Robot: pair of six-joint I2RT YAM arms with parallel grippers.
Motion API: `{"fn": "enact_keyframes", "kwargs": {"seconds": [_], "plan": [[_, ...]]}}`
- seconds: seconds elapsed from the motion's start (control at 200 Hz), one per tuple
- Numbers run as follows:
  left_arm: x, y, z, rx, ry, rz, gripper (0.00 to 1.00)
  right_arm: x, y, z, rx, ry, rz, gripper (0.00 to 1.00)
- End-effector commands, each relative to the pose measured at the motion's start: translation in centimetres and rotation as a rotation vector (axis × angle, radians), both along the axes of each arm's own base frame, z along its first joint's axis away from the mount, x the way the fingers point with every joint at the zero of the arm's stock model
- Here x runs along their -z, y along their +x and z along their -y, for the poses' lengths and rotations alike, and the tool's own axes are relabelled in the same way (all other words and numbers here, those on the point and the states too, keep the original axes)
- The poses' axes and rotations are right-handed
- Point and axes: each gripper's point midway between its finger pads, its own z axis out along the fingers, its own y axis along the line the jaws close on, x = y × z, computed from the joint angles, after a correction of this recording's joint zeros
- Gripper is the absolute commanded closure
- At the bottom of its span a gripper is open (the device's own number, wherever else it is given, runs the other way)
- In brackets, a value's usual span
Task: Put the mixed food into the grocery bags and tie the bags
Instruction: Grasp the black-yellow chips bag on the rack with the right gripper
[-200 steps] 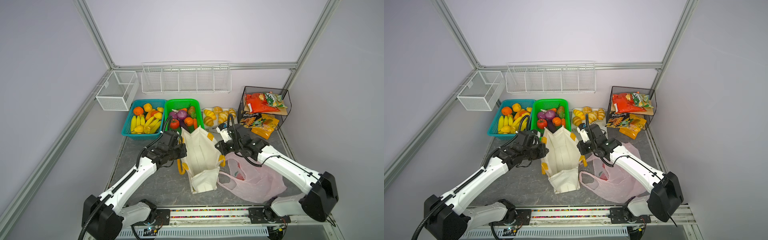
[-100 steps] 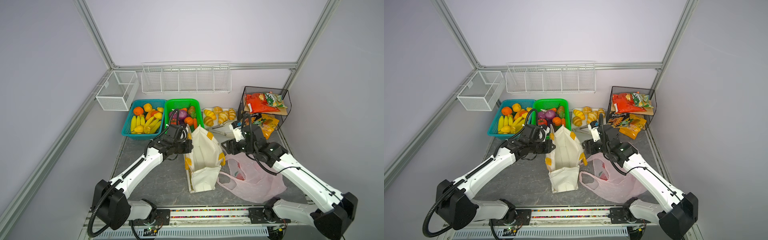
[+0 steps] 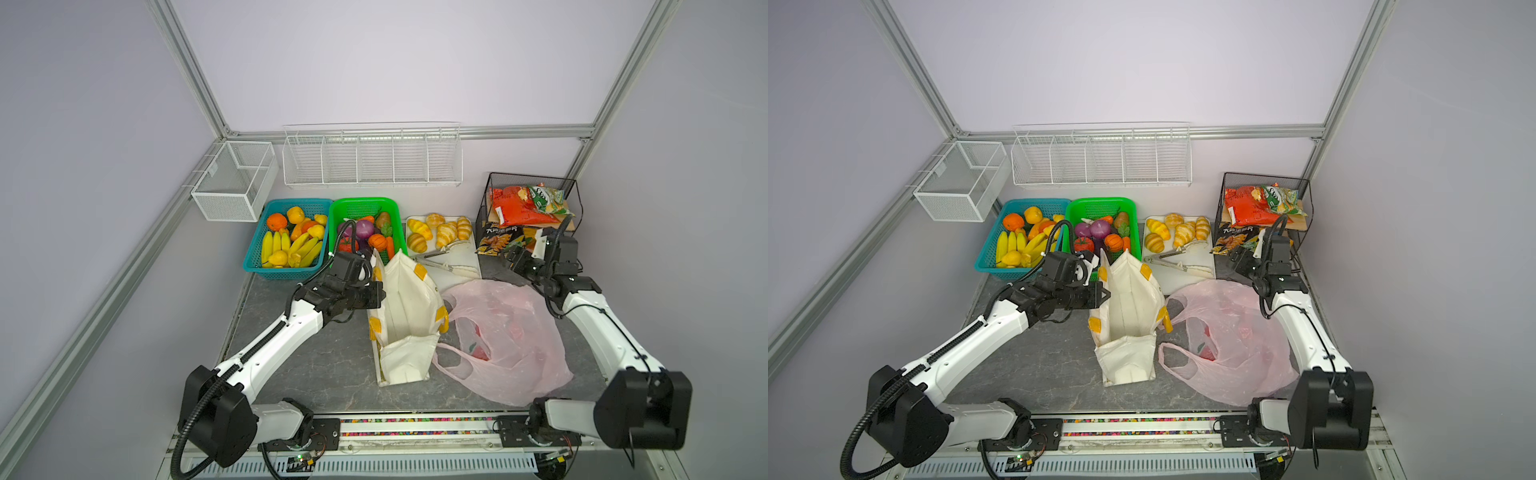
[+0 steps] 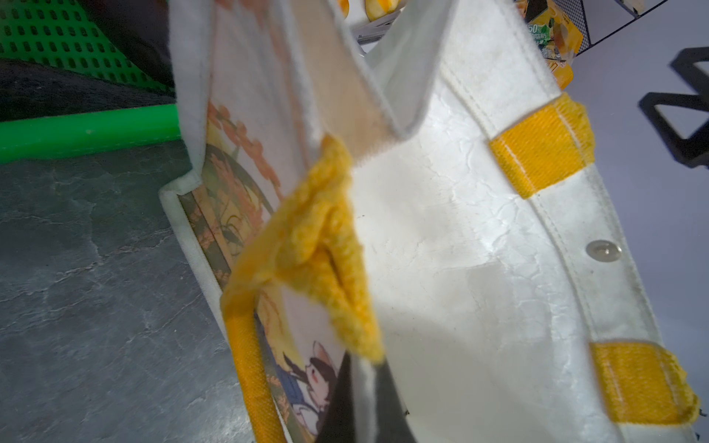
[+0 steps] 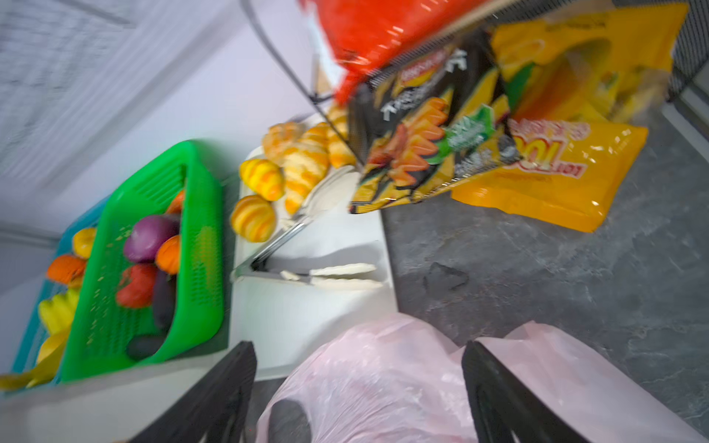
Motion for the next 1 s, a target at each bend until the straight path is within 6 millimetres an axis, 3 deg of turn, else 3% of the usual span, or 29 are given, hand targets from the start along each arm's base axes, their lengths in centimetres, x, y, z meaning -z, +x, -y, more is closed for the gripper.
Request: {"fn": "enact_keyframes", "kwargs": {"seconds": [0.0,0.24,0.345,0.615,0.81,0.995], "plan": [[-2.0,0.5,0.4,0.019,-0.051,0.076,1.00,1.2,3.3,2.5,0.156,0.080,0.058,0.15],[-2.0,0.5,0.2,0.013,-0.050,0.089,1.00,6.7,8.6,4.4,0.237,0.141,-0.004,0.22],[-2.1,0.5,0.2,0.012,-0.048,0.088,1.00,7.8,10.5,4.6,0.235,0.183,0.023,0.27],[-1.7,0.5,0.2,0.011,-0.040,0.082,1.00,7.9,13.3,4.5,0.206,0.219,0.067,0.39],[-1.5,0.5,0.3,0.015,-0.041,0.072,1.00,7.4,14.2,4.5,0.185,0.278,0.106,0.66],[-1.5,0.5,0.1,0.011,-0.038,0.073,1.00,5.6,12.9,3.9,0.149,0.299,0.142,0.90]]}}
